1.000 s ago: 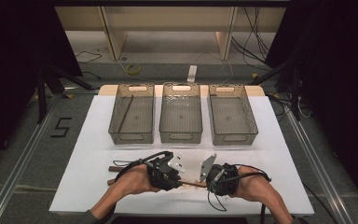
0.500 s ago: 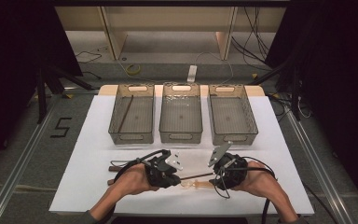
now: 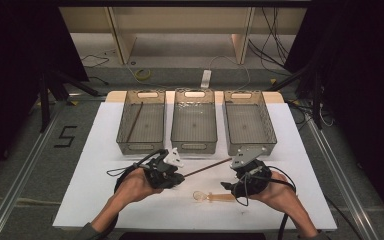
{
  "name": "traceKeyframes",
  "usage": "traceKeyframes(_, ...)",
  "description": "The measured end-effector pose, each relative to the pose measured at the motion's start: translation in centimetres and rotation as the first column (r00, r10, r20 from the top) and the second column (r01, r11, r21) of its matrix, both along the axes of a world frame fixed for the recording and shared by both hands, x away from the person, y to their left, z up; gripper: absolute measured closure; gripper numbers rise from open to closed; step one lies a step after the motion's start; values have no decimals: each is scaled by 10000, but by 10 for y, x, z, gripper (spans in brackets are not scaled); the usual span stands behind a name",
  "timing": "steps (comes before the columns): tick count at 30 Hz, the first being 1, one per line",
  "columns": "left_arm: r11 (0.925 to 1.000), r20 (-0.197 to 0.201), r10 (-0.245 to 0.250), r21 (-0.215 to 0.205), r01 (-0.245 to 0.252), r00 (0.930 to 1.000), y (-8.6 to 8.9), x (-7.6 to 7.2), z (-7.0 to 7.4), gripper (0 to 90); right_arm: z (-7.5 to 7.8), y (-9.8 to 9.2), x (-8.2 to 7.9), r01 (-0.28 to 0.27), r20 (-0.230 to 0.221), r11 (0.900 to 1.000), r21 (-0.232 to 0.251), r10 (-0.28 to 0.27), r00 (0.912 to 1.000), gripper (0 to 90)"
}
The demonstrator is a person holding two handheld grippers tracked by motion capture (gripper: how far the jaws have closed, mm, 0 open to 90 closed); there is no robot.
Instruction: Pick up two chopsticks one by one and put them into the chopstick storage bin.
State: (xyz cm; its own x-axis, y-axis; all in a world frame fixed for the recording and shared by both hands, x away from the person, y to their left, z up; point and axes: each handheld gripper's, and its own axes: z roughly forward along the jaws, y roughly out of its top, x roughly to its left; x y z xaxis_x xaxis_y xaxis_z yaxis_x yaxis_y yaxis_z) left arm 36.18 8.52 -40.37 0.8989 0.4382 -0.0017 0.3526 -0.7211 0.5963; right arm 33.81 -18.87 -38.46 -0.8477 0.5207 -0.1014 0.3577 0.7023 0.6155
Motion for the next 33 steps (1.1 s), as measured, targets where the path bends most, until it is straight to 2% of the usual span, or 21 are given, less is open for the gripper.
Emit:
traceKeyframes(5,9975,164,663,-275,-658,9977,12,6,6,852,-4,-5,-1,195,52,9984,526,-198,9998,359)
traceKeyframes(8,9920,285,1160,-538,-1143,9928,21,9,10,852,-10,-6,-3,111,-8,9979,630,-110,9999,351)
traceKeyframes(11,9782,364,1836,-1056,-1789,9823,32,15,15,852,-18,-3,-5,-2,-140,9970,778,13,9999,344)
traceKeyframes(18,9488,505,2821,-1627,-2708,9580,54,24,22,852,-32,0,-7,179,-262,9927,1193,-149,9995,314)
traceKeyframes(21,9378,544,3130,-1758,-2995,9482,61,29,23,852,-36,1,-9,170,-321,9926,1201,-133,9994,307)
traceKeyframes(23,9346,534,3236,-1740,-3103,9447,66,32,24,852,-37,1,-10,116,-316,9932,1154,-80,9995,307)
traceKeyframes(29,9051,490,3889,-2068,-3716,9200,83,45,31,853,-39,2,-12,8,-332,9934,1144,30,9994,305)
traceKeyframes(33,8858,529,4324,-2116,-4131,9001,90,57,32,853,-40,2,-12,-29,-374,9938,1115,71,9993,299)
